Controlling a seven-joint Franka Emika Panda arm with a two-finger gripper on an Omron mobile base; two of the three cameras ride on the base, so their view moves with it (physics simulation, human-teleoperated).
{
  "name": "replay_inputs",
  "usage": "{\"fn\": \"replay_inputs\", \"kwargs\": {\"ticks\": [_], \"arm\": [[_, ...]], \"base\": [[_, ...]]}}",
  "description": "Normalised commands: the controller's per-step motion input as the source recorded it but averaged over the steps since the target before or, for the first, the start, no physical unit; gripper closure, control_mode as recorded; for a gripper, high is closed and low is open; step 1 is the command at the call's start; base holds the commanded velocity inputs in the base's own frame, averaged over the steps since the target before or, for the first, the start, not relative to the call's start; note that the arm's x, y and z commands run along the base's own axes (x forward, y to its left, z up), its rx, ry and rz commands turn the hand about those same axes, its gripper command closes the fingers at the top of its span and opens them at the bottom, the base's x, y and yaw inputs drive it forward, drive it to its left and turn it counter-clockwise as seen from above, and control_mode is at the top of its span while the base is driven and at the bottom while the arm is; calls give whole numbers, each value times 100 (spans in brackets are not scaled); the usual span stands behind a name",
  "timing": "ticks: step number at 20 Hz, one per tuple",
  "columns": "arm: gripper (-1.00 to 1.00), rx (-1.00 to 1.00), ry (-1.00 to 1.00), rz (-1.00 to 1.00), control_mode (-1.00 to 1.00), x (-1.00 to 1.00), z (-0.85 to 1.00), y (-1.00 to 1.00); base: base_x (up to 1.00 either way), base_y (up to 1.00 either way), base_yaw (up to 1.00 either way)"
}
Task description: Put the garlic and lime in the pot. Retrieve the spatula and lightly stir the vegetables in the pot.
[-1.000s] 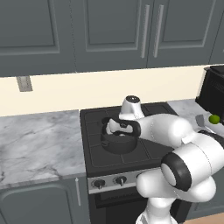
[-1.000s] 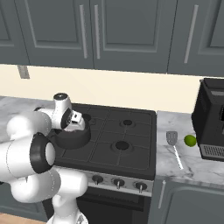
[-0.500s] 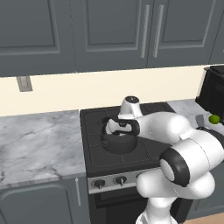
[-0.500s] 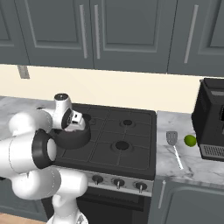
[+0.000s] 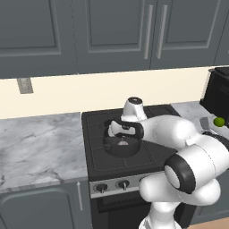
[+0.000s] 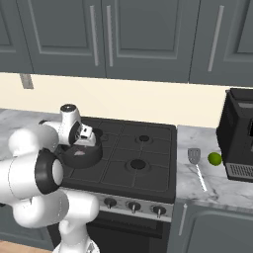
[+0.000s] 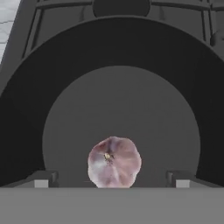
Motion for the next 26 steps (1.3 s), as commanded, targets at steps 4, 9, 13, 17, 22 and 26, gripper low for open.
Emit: {"fn": "replay_inputs", "kwargs": {"ticks": [4,9,13,17,22,26], "arm": [[-100,6,-14,0,-100,-80,54,-5],[-100,3,-13,0,-100,-88,34,-17],[-100,0,-5,-2,-100,-39,5,-27],[-100,0,-1,-1,-100,-8,5,-10],[-100,0,0,0,-100,0,0,0],[-100,0,0,0,-100,0,0,0]], "base": [[0,0,0],[0,0,0],[0,0,0],[0,0,0],[0,0,0],[0,0,0]]}}
